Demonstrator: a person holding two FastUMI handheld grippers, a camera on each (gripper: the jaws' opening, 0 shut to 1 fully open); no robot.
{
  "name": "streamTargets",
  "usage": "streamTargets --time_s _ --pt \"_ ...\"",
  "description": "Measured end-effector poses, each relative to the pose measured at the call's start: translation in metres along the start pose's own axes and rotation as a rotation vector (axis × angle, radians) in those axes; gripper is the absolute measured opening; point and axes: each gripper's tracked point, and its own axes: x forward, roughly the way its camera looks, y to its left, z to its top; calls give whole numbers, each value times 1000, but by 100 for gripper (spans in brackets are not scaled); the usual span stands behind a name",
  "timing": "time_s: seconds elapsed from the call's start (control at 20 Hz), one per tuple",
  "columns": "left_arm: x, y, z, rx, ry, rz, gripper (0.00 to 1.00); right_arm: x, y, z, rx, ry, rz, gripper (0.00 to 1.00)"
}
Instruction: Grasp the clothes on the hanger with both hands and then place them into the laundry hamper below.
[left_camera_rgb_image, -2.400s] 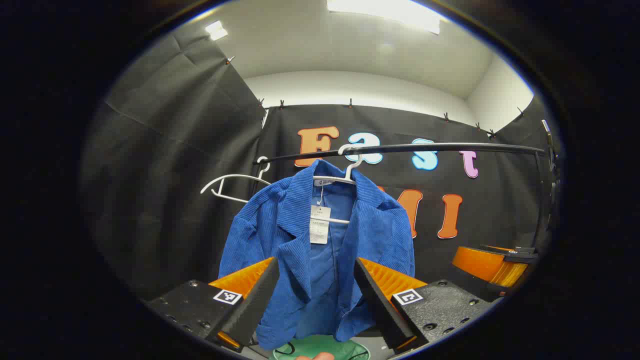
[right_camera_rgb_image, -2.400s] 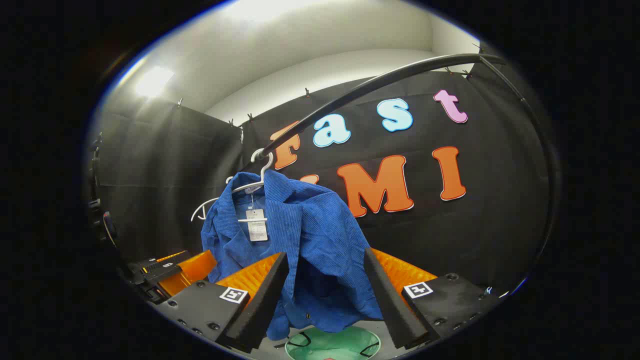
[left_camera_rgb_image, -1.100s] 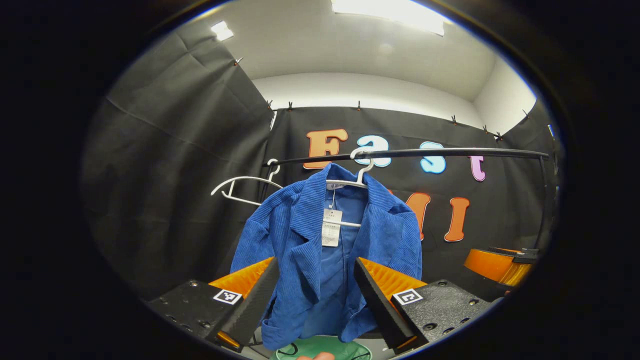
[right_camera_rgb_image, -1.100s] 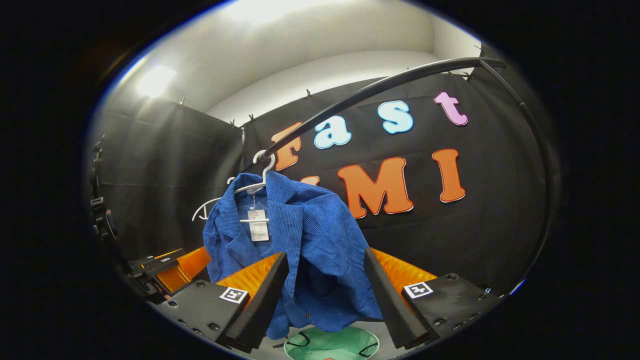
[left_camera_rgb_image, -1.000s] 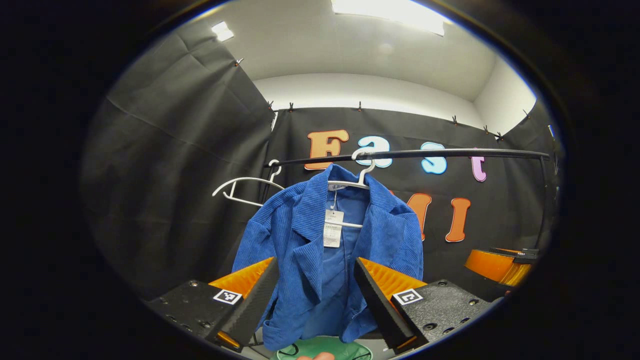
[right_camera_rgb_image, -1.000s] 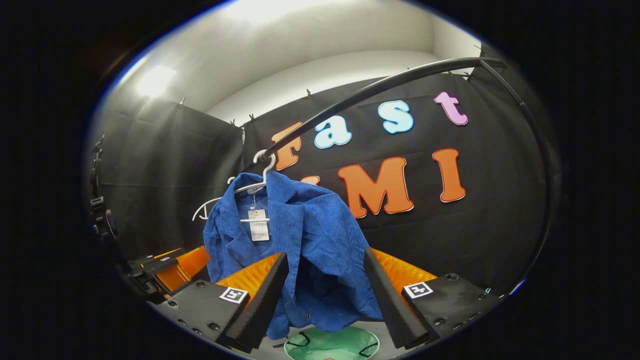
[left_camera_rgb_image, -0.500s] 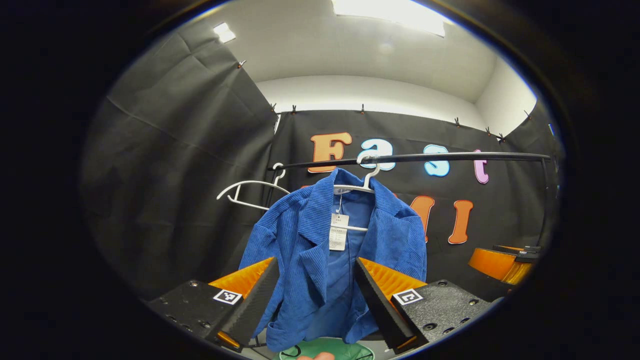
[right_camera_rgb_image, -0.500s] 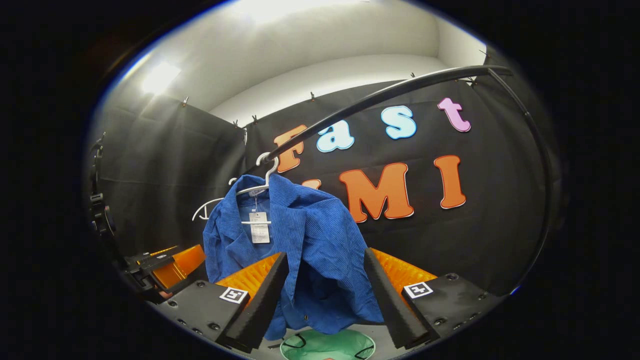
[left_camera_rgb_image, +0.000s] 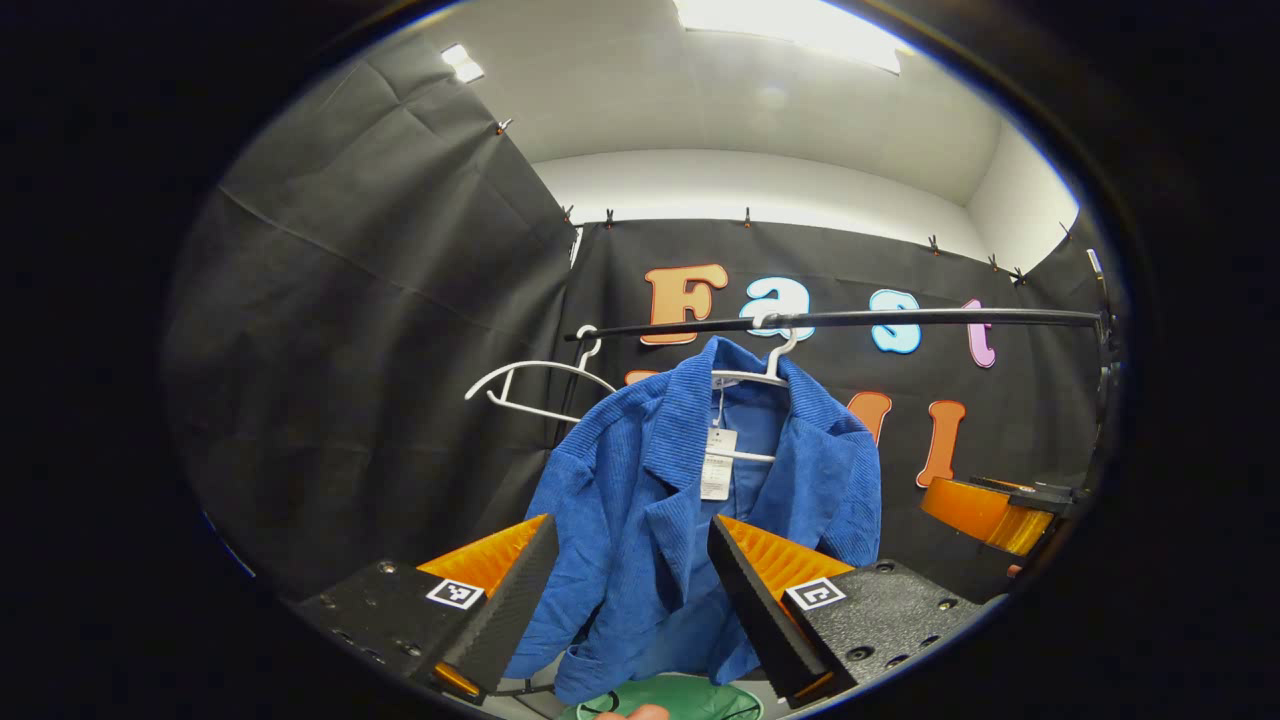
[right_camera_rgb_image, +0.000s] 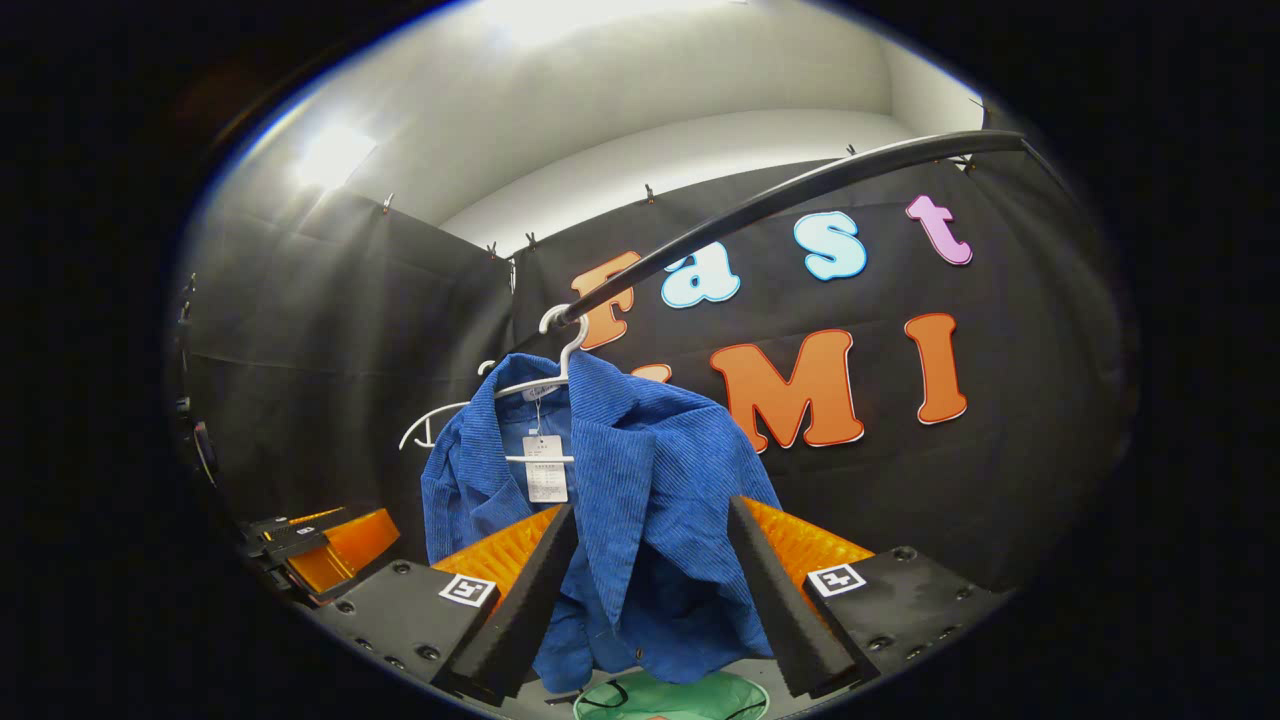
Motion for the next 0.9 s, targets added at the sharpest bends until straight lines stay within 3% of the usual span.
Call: streamTargets --time_s 0.2,0.25,0.3,0.35,0.5,0.55,0.6,0.7,0.85,0.9 --pt "9 20 -4 7 -2 10 91 24 26 -15 2 20 37 89" --pt "11 24 -5 4 -3 9 94 30 31 -19 -3 26 47 98" --pt "15 26 -7 2 -1 4 94 35 36 -22 -8 30 56 89" --pt "19 28 -9 4 2 2 94 41 41 -26 -9 33 65 98" --pt "29 34 -13 12 1 2 94 56 52 -39 12 47 88 100" --pt "31 36 -14 15 1 1 94 63 55 -48 12 67 92 89" --pt "34 37 -16 18 2 -2 91 68 56 -56 7 88 91 98" --pt "41 38 -19 21 9 -16 94 83 51 -68 -8 107 52 98" --pt "55 36 -27 1 36 -69 92 108 30 -85 -63 116 -85 98" --pt "57 34 -31 -10 51 -98 95 118 31 -93 -67 126 -104 98"
